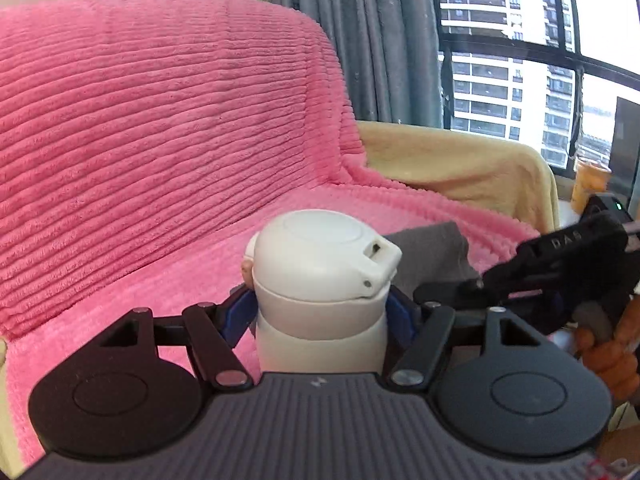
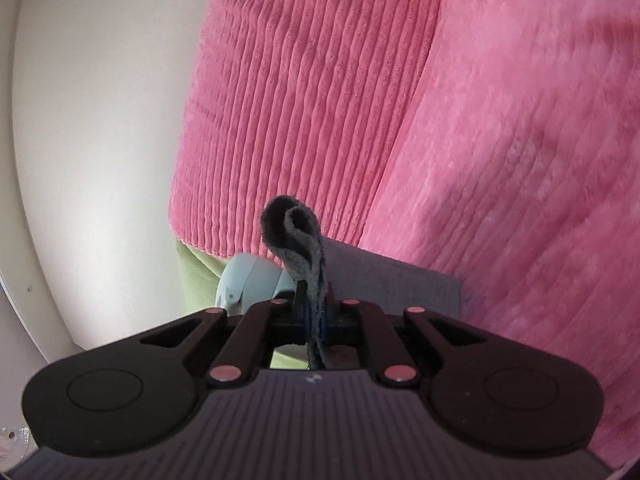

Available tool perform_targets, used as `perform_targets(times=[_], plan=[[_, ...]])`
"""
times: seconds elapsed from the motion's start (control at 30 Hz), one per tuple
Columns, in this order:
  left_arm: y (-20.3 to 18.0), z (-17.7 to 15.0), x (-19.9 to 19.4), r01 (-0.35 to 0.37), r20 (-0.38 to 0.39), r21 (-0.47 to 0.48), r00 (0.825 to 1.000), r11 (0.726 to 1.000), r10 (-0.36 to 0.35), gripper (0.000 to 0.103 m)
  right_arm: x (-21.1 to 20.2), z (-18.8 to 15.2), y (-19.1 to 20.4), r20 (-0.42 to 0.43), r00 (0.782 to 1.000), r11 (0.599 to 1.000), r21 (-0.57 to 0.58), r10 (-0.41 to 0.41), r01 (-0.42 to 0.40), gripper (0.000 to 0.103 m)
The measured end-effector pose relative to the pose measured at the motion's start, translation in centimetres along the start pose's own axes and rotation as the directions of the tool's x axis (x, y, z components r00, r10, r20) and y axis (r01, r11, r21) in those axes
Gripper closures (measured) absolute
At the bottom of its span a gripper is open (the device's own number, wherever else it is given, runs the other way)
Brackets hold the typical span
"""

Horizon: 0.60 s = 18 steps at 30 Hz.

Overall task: Clean container
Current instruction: 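Pull the grey cloth off the lid and away with the right gripper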

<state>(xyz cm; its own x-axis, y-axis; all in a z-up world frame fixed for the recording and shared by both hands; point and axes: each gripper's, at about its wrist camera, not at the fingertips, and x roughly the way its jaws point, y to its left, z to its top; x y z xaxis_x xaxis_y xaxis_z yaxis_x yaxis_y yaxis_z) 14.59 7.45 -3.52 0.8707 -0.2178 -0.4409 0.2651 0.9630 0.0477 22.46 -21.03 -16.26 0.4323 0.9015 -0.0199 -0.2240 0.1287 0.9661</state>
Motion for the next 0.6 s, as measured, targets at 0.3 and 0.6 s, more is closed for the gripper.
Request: perform_targets(times=[0.3,0.6], plan=[[-0.4,0.7,0.2,0.004,-0.018,-0.039,1.000,0.999,-0.005,0.037,-1.2,-1.5,-0.8,0.099,0.995,0.999,0.043,-0.024,0.019,0.098],[0.3,4.2,-0.6,-0.023,-0.007,-0.088,1.000,0.996,0.023,0.037,-3.3,-4.2,-2.7,0.156,0.986,0.981,0.189,-0.061,0.031,0.098]])
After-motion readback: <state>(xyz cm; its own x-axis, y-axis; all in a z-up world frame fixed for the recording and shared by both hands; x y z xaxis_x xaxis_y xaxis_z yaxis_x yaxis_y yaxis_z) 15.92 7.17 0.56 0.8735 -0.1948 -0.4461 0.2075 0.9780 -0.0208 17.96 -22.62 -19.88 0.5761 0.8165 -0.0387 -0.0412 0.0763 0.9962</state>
